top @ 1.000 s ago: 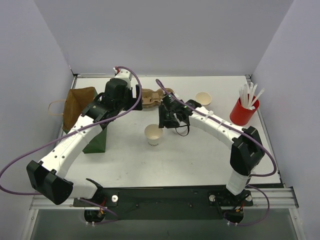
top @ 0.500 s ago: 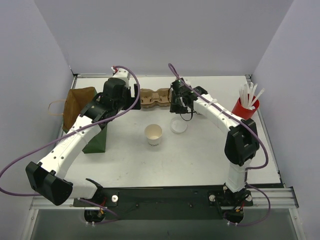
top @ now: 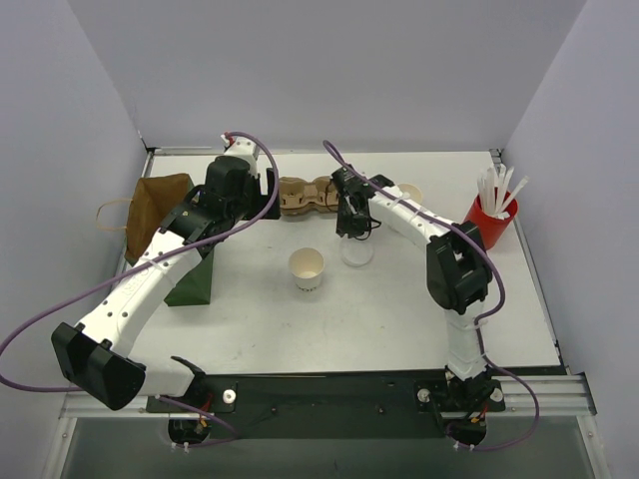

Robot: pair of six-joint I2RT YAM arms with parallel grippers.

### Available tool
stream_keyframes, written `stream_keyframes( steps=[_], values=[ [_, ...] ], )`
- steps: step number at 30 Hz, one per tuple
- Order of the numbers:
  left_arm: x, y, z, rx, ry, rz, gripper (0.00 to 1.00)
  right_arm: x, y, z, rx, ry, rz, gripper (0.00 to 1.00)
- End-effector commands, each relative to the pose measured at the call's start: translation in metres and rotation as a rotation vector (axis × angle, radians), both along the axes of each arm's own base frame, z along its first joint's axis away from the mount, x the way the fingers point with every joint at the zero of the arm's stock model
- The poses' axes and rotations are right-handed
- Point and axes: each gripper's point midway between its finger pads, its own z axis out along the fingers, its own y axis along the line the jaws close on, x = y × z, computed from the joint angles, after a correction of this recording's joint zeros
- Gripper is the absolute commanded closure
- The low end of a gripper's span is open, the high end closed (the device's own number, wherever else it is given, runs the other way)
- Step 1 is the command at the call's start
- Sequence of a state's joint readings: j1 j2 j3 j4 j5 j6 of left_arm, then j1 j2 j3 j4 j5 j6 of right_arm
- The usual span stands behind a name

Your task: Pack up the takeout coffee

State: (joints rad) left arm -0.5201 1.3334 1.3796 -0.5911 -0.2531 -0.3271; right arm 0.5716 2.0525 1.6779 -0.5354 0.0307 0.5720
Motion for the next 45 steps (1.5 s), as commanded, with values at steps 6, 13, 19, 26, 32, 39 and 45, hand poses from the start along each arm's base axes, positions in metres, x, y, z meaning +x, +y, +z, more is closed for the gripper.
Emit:
stream_keyframes(
  steps=[6,13,19,26,32,39,45],
  values=[
    [-0.002,0.004,0.010,-0.018,-0.031,0.000,0.07,-0.003,0.005,-0.003,-0.045,0.009,0.014,0.82],
    [-0.003,0.004,0.009,-0.018,-0.028,-0.002,0.07,-0.005,0.006,-0.011,-0.062,0.023,0.019,0.84],
    [-0.004,0.005,0.007,-0.019,-0.026,-0.001,0.07,-0.008,0.004,-0.019,-0.074,0.041,0.020,0.86],
    [-0.004,0.005,0.007,-0.019,-0.028,0.002,0.07,-0.007,0.003,-0.015,-0.079,0.030,0.019,0.97],
    [-0.003,0.005,0.005,-0.019,-0.023,0.001,0.07,-0.007,-0.001,0.003,-0.073,0.003,0.015,1.00],
    [-0.002,-0.004,0.003,-0.050,-0.013,-0.021,0.07,-0.010,-0.010,0.028,-0.034,-0.024,0.005,1.00],
    [-0.003,-0.008,-0.001,-0.067,-0.001,-0.032,0.07,-0.010,-0.012,0.037,-0.022,-0.040,0.011,1.00]
  ],
)
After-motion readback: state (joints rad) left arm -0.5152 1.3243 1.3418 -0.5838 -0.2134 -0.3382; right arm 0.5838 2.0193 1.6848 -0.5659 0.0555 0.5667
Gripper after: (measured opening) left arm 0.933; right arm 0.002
